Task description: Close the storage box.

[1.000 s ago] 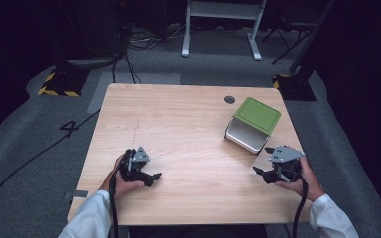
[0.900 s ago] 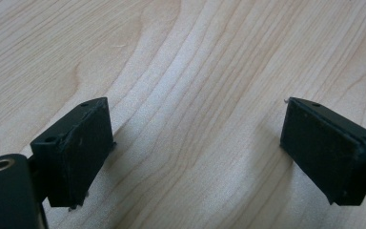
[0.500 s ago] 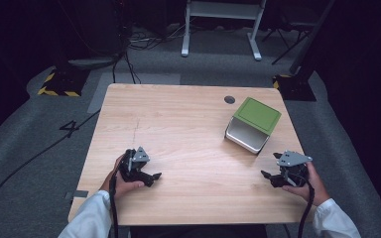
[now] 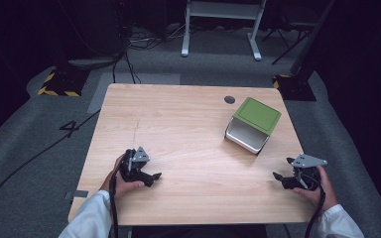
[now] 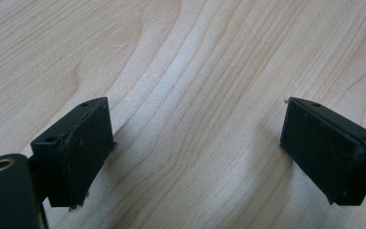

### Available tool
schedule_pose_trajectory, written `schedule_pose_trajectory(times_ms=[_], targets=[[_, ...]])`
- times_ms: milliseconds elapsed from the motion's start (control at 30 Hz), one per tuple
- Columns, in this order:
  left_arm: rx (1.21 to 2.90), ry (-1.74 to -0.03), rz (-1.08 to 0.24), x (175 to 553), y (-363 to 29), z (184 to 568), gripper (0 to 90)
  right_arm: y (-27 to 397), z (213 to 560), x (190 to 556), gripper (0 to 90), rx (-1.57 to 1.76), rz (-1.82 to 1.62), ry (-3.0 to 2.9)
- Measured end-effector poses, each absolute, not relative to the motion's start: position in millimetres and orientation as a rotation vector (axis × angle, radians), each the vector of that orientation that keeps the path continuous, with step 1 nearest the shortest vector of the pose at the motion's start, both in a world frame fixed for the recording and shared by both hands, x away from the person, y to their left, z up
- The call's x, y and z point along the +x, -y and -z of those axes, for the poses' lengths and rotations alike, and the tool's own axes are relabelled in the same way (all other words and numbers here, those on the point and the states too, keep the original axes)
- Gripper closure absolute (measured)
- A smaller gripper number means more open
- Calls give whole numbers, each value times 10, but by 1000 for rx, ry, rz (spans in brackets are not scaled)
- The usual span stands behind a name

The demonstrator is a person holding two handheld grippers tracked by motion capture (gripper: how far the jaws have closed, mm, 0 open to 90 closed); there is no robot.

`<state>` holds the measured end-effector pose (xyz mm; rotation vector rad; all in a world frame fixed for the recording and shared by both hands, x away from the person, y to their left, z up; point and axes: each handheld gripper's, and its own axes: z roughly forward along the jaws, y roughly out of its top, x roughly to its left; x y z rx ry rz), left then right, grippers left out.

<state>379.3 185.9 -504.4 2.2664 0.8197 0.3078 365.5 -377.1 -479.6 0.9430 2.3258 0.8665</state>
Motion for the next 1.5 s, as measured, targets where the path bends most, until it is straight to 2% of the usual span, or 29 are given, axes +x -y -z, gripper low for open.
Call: schedule_pose_trajectory(times_ms=[500,1500], targets=[[2264,-830,-311,3788,-1855,5043,109,4138,5036,3589,170,1196,-993,-2260],[2258,-841,-303,3781,-1849,5046,109,4133,5039,3593,159,1233,-986,-2243]])
